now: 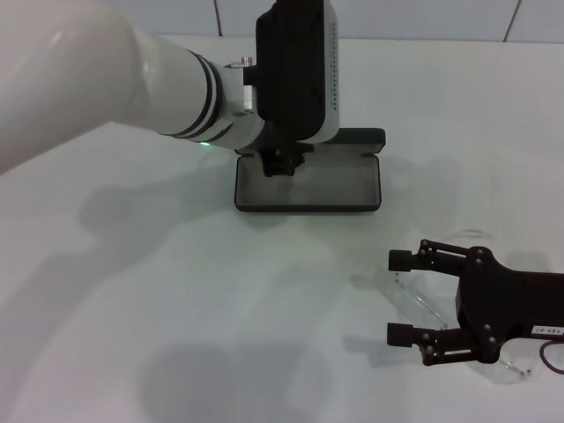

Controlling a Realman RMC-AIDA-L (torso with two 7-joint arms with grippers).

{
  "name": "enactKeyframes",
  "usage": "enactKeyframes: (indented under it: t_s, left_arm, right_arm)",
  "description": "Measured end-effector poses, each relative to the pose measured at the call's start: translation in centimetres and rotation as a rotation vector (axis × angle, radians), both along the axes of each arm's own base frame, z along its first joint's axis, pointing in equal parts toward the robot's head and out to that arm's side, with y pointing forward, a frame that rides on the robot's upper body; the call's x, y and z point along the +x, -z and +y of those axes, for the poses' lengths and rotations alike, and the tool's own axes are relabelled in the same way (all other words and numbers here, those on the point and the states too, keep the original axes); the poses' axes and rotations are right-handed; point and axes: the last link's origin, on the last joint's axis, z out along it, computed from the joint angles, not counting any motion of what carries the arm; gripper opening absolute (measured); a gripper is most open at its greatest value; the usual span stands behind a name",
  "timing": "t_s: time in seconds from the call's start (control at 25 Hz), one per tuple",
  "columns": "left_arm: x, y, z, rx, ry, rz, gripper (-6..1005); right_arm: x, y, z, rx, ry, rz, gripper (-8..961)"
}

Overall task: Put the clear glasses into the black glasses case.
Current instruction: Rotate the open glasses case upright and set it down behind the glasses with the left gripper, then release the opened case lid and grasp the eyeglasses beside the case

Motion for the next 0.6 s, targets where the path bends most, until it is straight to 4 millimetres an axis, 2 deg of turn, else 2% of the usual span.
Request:
enactKeyframes:
  t_s: [0.6]
  left_arm:
    - [0.02, 0.53, -0.59, -0.003, 0.007, -0.028, 228]
  right_arm:
    - [-0.03, -0.08, 0.11, -0.003, -0.002, -0.003, 869]
